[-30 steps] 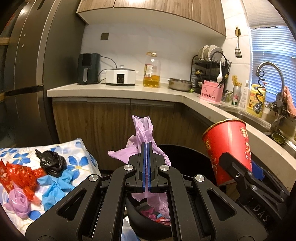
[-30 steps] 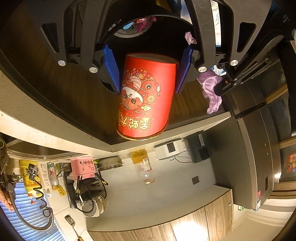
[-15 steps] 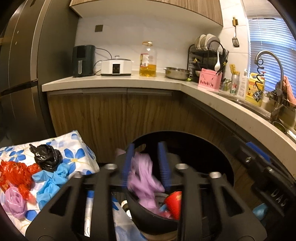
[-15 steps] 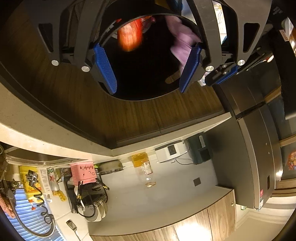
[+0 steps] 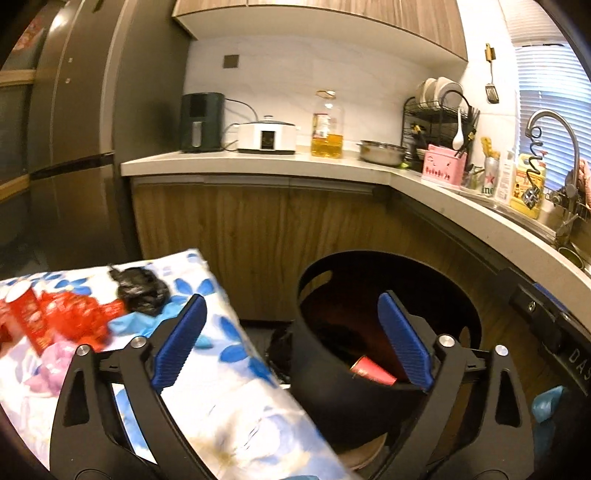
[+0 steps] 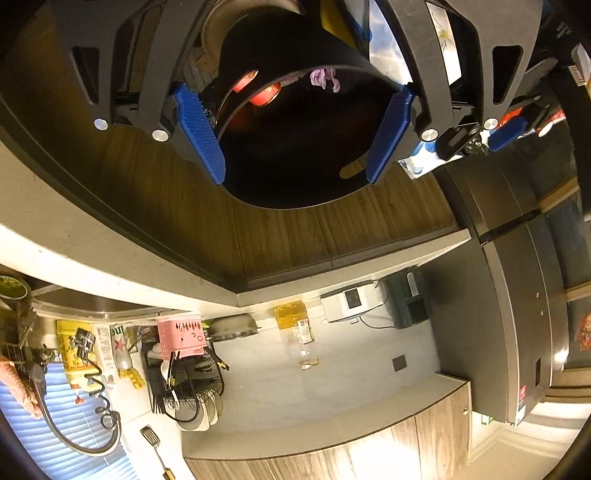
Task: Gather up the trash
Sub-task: 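Move both open tools back to the trash on the table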
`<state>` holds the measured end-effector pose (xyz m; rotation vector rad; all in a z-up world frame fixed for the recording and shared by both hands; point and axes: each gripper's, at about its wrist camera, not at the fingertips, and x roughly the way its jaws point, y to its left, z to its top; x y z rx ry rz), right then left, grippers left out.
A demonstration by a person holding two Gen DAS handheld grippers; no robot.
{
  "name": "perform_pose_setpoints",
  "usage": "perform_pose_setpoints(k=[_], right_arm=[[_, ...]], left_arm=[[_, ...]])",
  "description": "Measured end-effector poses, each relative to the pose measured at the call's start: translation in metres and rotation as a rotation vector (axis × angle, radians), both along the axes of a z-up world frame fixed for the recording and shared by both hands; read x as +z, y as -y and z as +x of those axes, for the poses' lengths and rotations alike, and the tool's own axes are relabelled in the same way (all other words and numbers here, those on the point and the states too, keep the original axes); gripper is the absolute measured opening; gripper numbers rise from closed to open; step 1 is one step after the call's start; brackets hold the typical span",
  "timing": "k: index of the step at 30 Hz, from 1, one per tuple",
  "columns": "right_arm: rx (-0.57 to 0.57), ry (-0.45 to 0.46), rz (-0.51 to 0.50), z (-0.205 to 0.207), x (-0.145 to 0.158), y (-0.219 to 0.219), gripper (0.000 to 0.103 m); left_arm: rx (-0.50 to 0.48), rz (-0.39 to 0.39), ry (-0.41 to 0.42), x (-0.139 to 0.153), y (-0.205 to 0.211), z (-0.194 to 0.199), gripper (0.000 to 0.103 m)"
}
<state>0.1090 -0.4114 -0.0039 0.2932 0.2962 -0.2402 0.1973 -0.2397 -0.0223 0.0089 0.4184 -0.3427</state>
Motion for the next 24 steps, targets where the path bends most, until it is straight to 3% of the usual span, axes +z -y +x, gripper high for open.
perform_pose_setpoints(k=[14, 24], right_arm=[[0.067, 0.005, -0.030, -0.022, 0.001, -0.050, 0.084], [0.206, -0.002, -0.035, -0.015, -0.008, -0.118, 0.083]], left_arm=[[0.190, -0.011, 0.012, -0.002, -0.090, -0.062, 0.097], [0.351, -0.021, 0.005, -0.006, -0.166, -0.085, 0.097]])
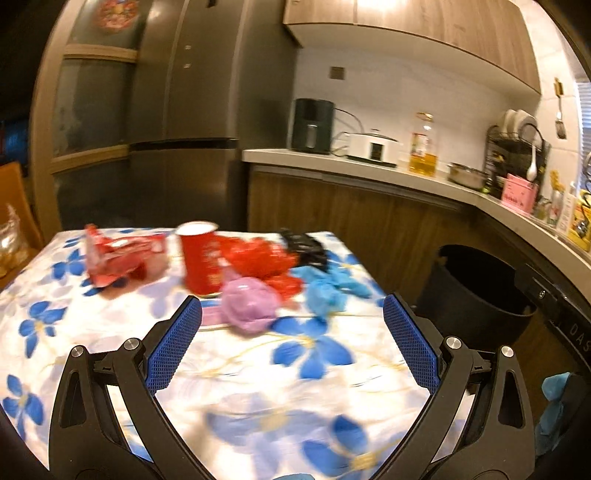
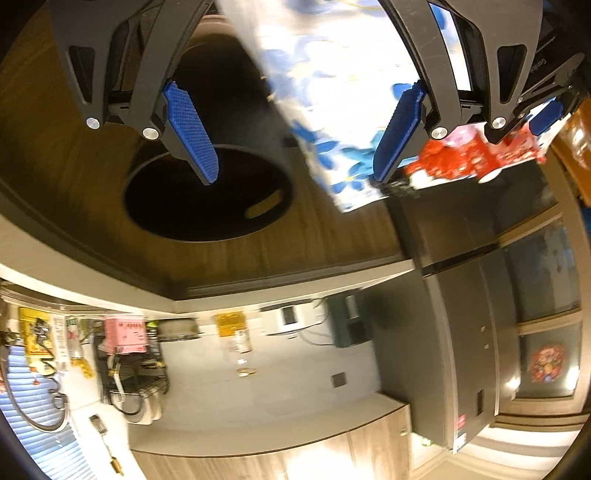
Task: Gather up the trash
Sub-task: 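Move both open tools back to the trash on the table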
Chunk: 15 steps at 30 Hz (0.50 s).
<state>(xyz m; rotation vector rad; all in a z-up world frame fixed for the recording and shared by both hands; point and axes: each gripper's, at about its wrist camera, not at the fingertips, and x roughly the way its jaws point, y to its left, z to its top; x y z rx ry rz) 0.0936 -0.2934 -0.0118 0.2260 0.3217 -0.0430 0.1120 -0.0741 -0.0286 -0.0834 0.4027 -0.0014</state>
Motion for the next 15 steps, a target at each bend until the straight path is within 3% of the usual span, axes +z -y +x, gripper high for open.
perform_pose_setpoints(k=[15], right_arm=[[0.253, -0.063, -0.041, 0.043, -0.029, -0.132, 0.080]], left_arm=[[0.255, -0.019, -0.004, -0.007, -0.120, -0.019, 0.097]])
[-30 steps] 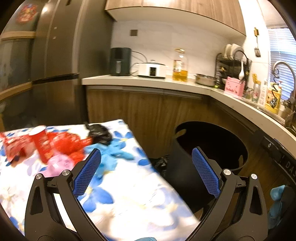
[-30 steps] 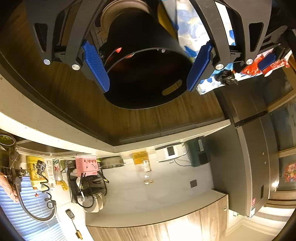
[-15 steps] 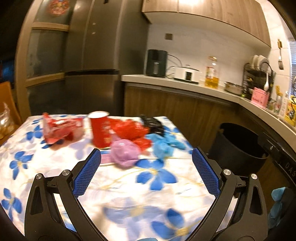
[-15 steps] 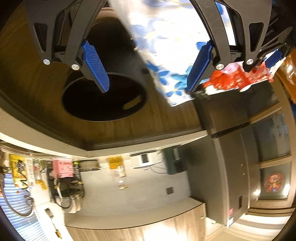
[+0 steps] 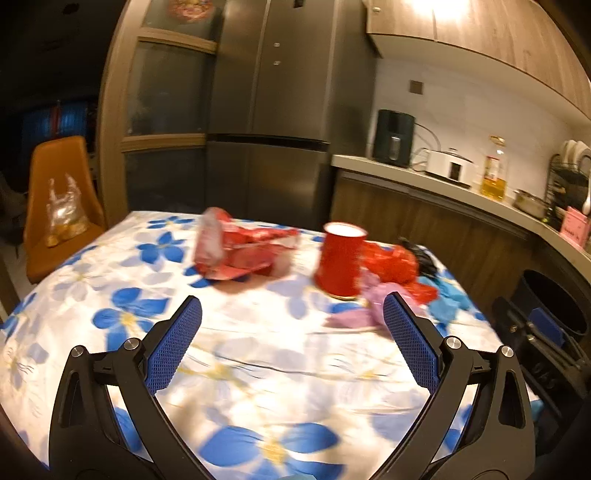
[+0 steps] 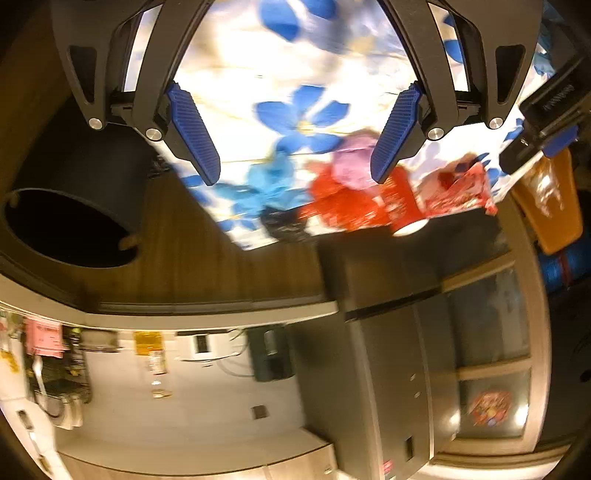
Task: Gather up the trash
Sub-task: 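Move both open tools back to the trash on the table, then grasp the red snack bag with the left tool while the right tool grasps the pink glove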
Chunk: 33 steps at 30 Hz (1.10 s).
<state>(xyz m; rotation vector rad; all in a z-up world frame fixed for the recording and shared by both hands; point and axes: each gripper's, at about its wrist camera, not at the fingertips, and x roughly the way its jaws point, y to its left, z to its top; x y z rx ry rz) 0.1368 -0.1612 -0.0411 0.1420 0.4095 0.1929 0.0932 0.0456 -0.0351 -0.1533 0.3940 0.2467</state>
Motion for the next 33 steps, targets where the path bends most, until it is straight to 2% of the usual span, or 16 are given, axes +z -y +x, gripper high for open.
perform_pose_setpoints(k=[7, 14, 21, 24, 27, 30, 32, 33], right_arm=[[0.035, -0.030, -0.035, 0.030, -0.013, -0.043, 0.077], [0.047, -0.073, -0.064, 0.055, -0.026, -0.062, 0.070], [0.081, -0.159, -0.077, 0.072, -0.043, -0.069, 0.062], [0.095, -0.172, -0.083, 0.074, -0.046, -0.072, 0.055], [0.111, -0.179, -0.082, 0.074, -0.048, -0.074, 0.043], [0.128, -0.186, -0.073, 0.075, -0.050, -0.074, 0.032], [0.140, -0.191, -0.067, 0.074, -0.050, -0.074, 0.021], [0.143, -0.192, -0.067, 0.074, -0.050, -0.074, 0.019]], left_arm=[[0.064, 0.009, -0.004, -0.003, -0.036, 0.011, 0.097], [0.113, 0.003, 0.012, -0.001, -0.068, 0.041, 0.097], [0.141, -0.055, 0.011, 0.003, -0.094, 0.079, 0.097], [0.152, -0.072, 0.010, 0.006, -0.101, 0.094, 0.097], [0.160, -0.109, -0.010, 0.002, -0.108, 0.108, 0.097], [0.157, -0.140, -0.050, -0.006, -0.115, 0.118, 0.088], [0.152, -0.157, -0.077, -0.012, -0.118, 0.121, 0.073], [0.140, -0.167, -0.095, -0.017, -0.119, 0.122, 0.068]])
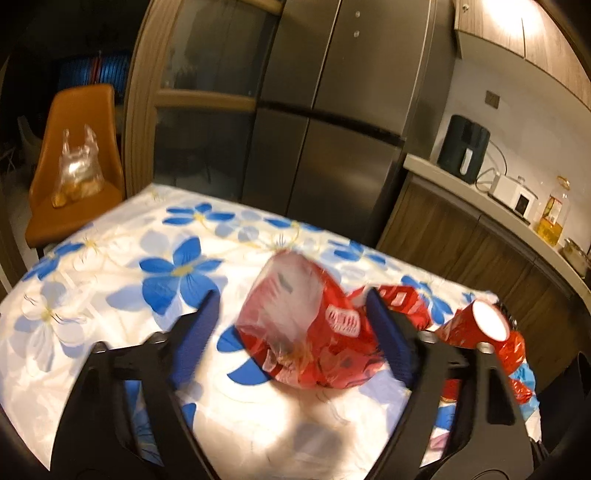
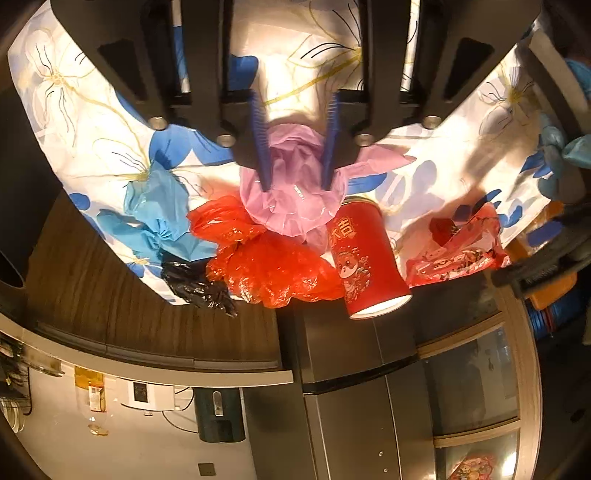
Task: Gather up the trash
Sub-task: 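Grasp the red snack bag with the left tool while the right tool grasps the pink glove, then carry the red snack bag and pink glove in both tools over the bin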
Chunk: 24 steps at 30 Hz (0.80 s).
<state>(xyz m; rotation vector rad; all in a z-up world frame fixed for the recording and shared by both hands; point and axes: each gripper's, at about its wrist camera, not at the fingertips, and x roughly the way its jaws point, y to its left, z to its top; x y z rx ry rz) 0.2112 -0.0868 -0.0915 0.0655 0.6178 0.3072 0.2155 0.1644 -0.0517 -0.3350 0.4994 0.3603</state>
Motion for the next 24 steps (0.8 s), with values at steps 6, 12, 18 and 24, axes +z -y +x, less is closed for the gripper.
perform_pose_setpoints(k=[6, 12, 18, 24], right_arm=[[0.024, 0.002, 0.012, -0.005, 0.001, -0.001, 0.008], [0.036, 0.016, 0.040, -0.018, 0.007, 0.005, 0.004], [0.033, 0.072, 0.047, -0.048, 0.024, 0.021, 0.004], [0.007, 0.139, 0.083, -0.079, 0.052, 0.052, 0.003]], left_arm=[[-0.070, -0.029, -0.032, -0.010, 0.006, -0.001, 0.019], [-0.082, -0.033, -0.017, -0.011, 0.013, -0.020, 0.007], [-0.066, -0.010, 0.073, 0.012, 0.025, -0.072, 0.005], [-0.079, 0.037, 0.153, 0.043, 0.050, -0.113, 0.005]])
